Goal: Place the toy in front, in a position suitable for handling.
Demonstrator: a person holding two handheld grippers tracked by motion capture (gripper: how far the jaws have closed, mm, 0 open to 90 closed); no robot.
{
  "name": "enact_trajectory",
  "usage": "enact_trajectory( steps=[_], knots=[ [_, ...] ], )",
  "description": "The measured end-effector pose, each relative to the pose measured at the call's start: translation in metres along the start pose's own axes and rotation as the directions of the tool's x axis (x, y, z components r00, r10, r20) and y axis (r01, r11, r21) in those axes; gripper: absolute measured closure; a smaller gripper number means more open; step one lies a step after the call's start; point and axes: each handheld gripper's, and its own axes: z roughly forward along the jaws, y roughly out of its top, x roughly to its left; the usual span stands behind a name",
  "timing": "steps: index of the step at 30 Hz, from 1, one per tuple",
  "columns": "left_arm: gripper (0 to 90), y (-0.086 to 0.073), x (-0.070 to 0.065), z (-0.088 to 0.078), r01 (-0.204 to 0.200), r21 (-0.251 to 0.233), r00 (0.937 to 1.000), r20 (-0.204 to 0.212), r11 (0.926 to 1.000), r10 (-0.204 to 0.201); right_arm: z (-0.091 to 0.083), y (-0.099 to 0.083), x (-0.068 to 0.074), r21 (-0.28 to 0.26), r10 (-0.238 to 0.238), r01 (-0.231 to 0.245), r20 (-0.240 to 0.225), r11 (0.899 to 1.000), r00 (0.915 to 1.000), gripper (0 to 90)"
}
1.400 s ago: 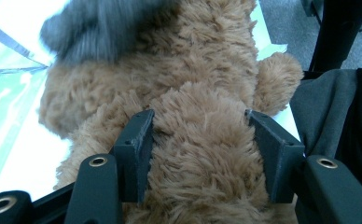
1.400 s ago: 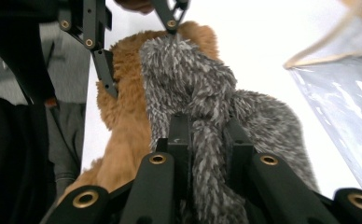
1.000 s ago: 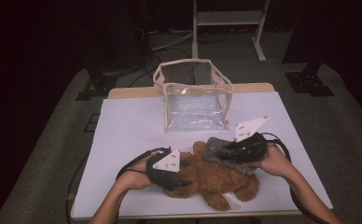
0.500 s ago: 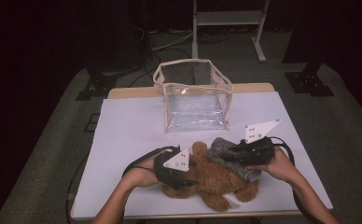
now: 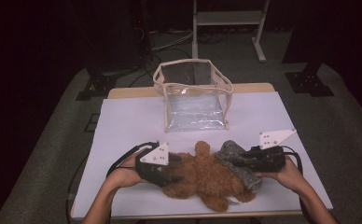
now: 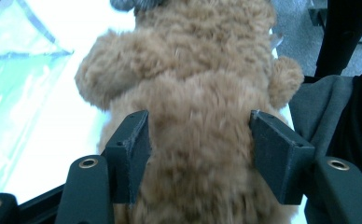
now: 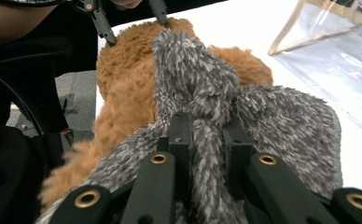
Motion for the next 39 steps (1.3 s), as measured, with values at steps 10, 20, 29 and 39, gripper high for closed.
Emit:
enact_trajectory(
  steps=[10, 20, 29, 39],
  knots=[
    [40.8, -0.004, -0.003, 0.009, -0.005, -0.001, 0.9999, 0.015, 1.0, 0.005, -0.037, -0.019, -0.014, 0.012, 0.068, -0.07, 0.111, 0.997, 0.9914, 76.7],
    [40.7, -0.002, -0.003, 0.011, -0.017, 0.008, 0.9994, 0.029, 0.9998, 0.017, -0.004, 0.008, -0.018, 0.013, 0.021, -0.022, 0.059, 1.0, 0.998, 76.2],
    [40.7, -0.002, -0.003, 0.01, -0.019, 0.006, 0.9994, 0.03, 0.9998, 0.018, -0.016, -0.027, -0.03, 0.045, 0.105, -0.11, 0.115, 0.993, 0.9879, 76.3],
    [40.5, -0.001, -0.003, 0.01, -0.028, 0.015, 0.9991, 0.034, 0.9995, 0.028, -0.007, -0.012, -0.026, 0.02, 0.073, -0.074, 0.08, 0.997, 0.9941, 76.2]
  ],
)
